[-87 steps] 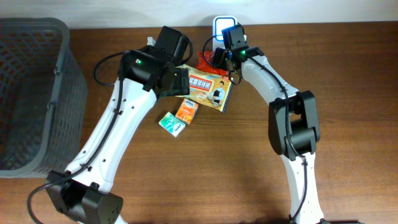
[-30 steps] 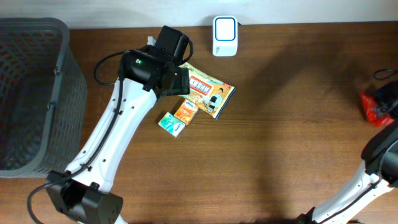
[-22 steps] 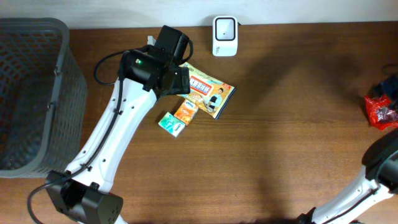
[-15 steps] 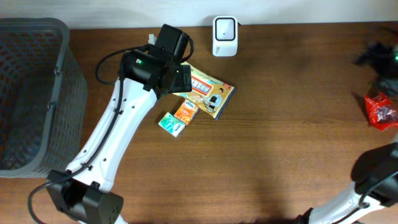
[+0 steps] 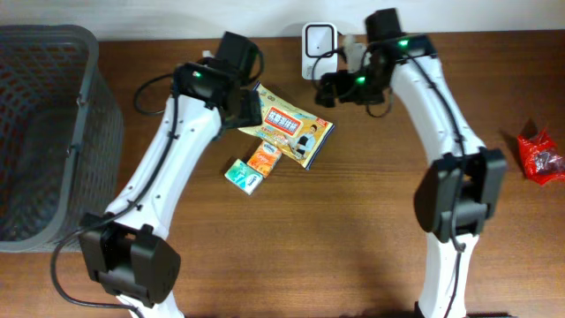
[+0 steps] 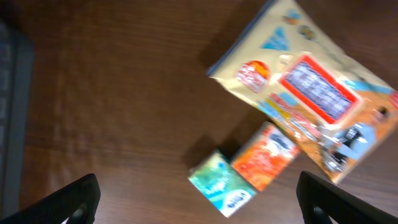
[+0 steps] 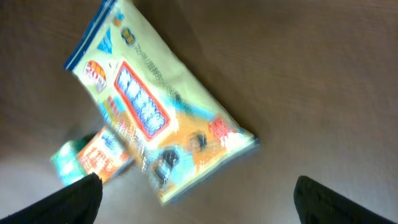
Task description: Scan the item barcode
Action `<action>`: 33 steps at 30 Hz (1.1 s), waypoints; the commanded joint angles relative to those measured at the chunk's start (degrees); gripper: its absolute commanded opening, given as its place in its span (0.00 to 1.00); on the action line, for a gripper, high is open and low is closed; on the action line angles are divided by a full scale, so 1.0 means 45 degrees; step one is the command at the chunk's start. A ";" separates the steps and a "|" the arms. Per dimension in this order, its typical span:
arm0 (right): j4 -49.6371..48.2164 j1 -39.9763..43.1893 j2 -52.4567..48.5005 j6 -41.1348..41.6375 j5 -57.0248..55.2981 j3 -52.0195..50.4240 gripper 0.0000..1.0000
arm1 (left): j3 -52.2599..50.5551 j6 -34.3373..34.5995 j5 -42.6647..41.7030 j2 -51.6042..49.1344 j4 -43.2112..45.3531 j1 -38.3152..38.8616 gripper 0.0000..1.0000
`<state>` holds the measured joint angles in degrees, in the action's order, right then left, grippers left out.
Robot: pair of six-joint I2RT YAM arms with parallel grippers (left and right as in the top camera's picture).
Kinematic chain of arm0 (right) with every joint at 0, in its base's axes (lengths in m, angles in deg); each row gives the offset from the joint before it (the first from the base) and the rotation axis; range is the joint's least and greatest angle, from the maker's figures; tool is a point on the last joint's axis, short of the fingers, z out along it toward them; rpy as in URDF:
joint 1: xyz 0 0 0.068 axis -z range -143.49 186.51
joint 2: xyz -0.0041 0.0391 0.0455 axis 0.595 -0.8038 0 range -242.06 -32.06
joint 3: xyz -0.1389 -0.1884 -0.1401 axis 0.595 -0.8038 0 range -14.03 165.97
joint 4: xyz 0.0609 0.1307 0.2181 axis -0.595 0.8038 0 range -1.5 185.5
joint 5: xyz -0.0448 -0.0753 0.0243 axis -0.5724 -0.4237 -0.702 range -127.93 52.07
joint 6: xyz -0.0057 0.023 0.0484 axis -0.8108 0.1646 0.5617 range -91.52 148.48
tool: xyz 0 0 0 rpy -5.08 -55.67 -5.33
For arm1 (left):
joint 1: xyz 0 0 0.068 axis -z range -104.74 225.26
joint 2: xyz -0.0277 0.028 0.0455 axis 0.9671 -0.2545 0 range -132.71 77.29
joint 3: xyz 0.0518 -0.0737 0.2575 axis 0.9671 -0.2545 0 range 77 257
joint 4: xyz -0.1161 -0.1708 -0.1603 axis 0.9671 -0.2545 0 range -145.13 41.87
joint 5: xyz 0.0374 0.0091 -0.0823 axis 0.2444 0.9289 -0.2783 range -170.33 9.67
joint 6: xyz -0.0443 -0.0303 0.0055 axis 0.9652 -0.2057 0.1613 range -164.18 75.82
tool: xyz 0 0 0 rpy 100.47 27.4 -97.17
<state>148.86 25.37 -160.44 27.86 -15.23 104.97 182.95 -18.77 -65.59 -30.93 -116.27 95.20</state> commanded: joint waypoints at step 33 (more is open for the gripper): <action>-0.0622 -0.3084 -0.1957 -0.0554 -0.3725 0.0228 0.14 | -0.0034 0.0204 -0.0185 -0.0121 -0.0102 -0.0801 0.99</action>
<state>143.44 9.57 -171.48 22.57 -31.42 105.76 182.95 -18.57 -66.03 -31.17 -116.51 91.68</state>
